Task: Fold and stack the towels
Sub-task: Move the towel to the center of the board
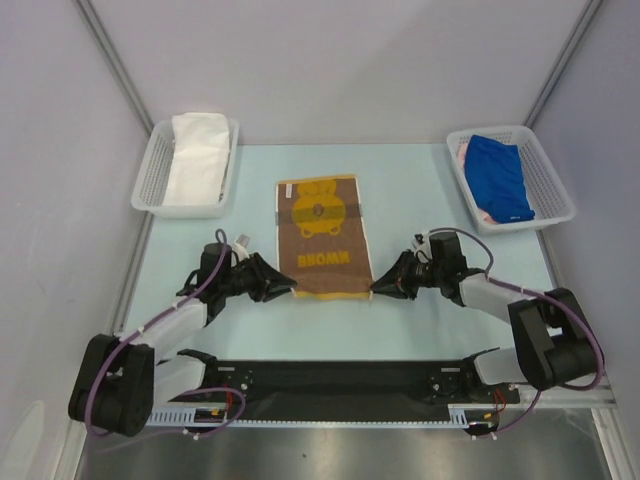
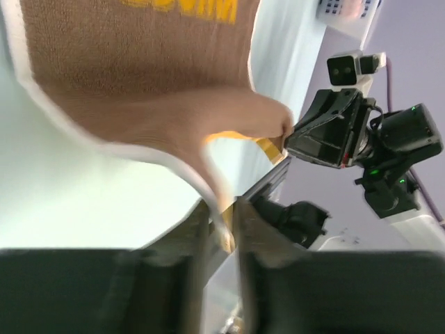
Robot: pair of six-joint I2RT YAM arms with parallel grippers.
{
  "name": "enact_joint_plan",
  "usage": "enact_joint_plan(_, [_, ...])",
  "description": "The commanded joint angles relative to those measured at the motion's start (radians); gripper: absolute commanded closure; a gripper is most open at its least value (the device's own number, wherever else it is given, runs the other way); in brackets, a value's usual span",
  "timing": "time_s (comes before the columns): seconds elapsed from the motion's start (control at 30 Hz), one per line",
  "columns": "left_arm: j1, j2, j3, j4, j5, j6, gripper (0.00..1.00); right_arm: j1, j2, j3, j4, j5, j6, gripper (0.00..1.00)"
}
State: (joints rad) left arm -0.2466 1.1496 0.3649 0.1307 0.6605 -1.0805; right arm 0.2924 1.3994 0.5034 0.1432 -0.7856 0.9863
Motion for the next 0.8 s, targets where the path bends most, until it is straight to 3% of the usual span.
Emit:
enact_joint_plan(0.0, [0.001, -0.099, -0.024, -0.094, 0.013, 0.073, 0.69, 0.039, -0.092, -0.031, -0.138, 0.075, -0.122, 0.80])
enact_joint_plan(0.07, [0.001, -0.148, -0.034, -0.175, 0.016, 0.086, 0.58, 0.069, -0.149, -0.031, -0.271, 0.146, -0.188, 0.73])
enact_joint_plan(0.23, [0.003, -0.240, -0.047, -0.301, -0.004, 0.154, 0.52, 0.082, -0.276, -0.016, -0.459, 0.267, -0.296, 0.58])
enact_joint_plan(0.33, [0.001, -0.202, -0.005, -0.325, -0.019, 0.234, 0.54, 0.097, -0.321, 0.043, -0.574, 0.406, -0.373, 0.59])
enact_joint_plan(0.43, [0.001, -0.168, 0.061, -0.410, -0.082, 0.321, 0.56, 0.135, -0.287, 0.090, -0.614, 0.440, -0.393, 0.64])
enact_joint_plan(0.7, [-0.037, -0.292, 0.117, -0.604, -0.188, 0.393, 0.51, 0.422, -0.297, 0.144, -0.653, 0.761, -0.336, 0.69])
enact_joint_plan(0.77, [-0.049, -0.309, 0.131, -0.602, -0.206, 0.392, 0.48, 0.445, -0.271, 0.153, -0.617, 0.786, -0.331, 0.69])
